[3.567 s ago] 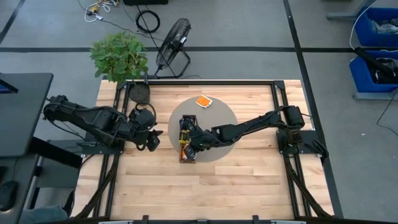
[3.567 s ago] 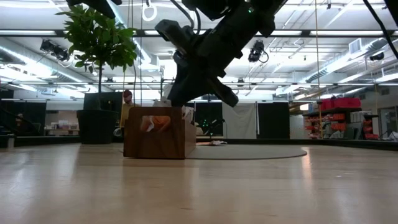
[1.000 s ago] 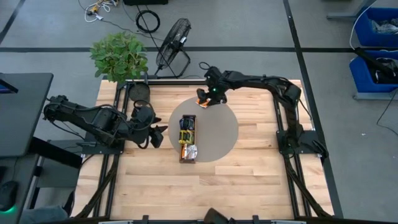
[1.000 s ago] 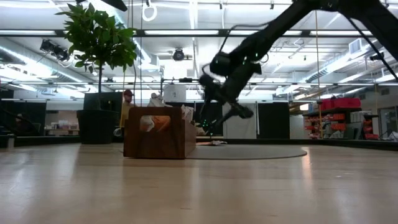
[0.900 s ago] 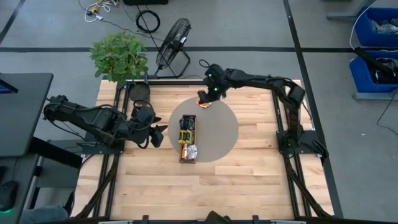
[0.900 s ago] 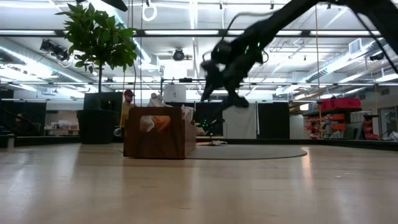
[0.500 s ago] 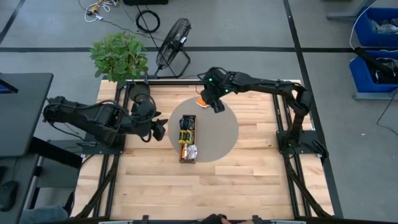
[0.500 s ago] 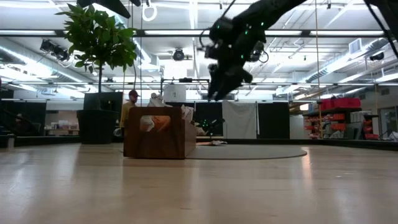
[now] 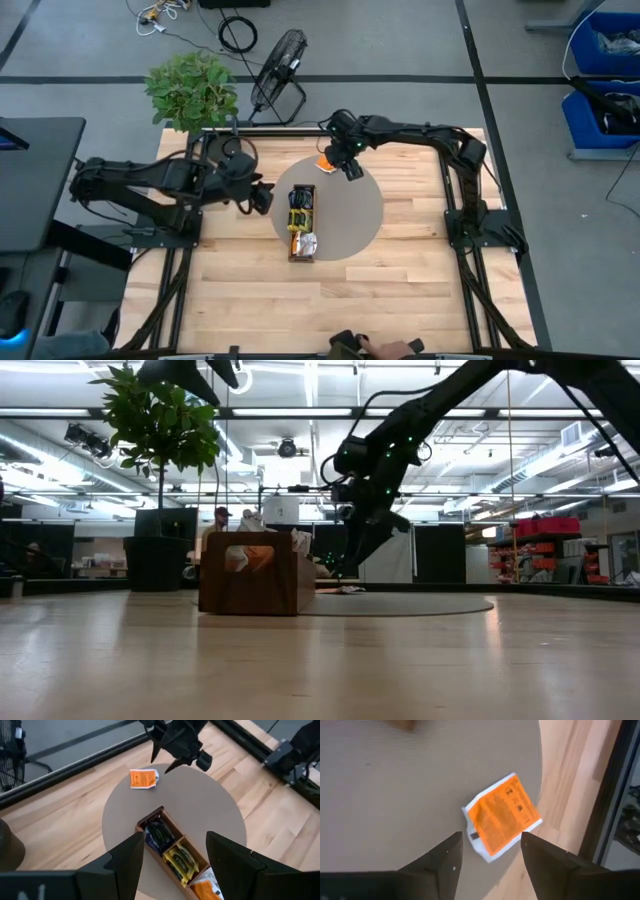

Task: Pick & Place Tea
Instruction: Put the white tea bag into the bottom section of the wooden organizer

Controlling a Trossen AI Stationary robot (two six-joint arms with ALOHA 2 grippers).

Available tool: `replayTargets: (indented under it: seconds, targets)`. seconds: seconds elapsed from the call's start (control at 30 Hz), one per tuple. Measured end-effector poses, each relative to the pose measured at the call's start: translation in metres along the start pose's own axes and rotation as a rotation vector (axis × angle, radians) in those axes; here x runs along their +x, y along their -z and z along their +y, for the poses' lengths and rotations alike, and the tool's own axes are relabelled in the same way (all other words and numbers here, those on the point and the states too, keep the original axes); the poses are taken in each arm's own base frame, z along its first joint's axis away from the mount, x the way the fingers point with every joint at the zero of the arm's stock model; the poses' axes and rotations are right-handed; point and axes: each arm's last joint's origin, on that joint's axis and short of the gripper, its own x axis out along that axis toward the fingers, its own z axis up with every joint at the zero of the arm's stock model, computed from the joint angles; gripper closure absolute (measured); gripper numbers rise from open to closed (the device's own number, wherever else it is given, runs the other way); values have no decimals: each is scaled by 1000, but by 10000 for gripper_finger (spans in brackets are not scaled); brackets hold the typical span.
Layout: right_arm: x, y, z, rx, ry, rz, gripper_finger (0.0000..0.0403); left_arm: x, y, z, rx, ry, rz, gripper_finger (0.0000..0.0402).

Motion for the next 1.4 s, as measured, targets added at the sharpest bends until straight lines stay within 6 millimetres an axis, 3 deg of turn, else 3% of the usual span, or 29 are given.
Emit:
replayTargets:
  seconds: [0.37,0.83,0.97,1.4]
  targets:
    - [31,11,-6,3,-20,18,195,8,-4,2,-28,16,36,181]
    - [52,20,-5,42,-65,29,201,8,-4,1,-37,35,45,181]
    - [52,19,-6,45,-59,32,232,8,-4,1,-37,35,45,181]
    - [52,17,-4,36,-21,75,395,8,-4,1,-36,35,45,181]
